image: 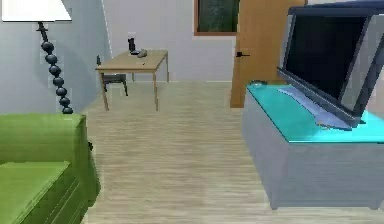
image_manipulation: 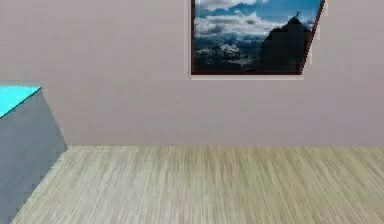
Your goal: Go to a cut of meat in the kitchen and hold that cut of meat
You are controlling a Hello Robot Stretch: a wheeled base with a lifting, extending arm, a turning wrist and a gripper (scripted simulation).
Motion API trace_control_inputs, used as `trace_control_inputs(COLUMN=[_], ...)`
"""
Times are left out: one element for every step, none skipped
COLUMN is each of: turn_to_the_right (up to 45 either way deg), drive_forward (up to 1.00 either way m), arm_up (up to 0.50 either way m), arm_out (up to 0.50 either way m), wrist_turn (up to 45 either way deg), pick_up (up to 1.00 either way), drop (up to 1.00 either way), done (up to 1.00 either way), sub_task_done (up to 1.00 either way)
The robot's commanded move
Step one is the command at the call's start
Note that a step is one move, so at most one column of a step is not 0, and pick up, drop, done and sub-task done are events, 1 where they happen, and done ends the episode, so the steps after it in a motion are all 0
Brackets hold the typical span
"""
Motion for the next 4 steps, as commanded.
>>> trace_control_inputs(turn_to_the_right=[0.0,0.0,0.0,0.0], drive_forward=[1.0,1.0,1.0,0.6], arm_up=[0.0,0.0,0.0,0.0], arm_out=[0.0,0.0,0.0,0.0], wrist_turn=[0.0,0.0,0.0,0.0], pick_up=[0.0,0.0,0.0,0.0], drop=[0.0,0.0,0.0,0.0], done=[0.0,0.0,0.0,0.0], sub_task_done=[0.0,0.0,0.0,0.0])
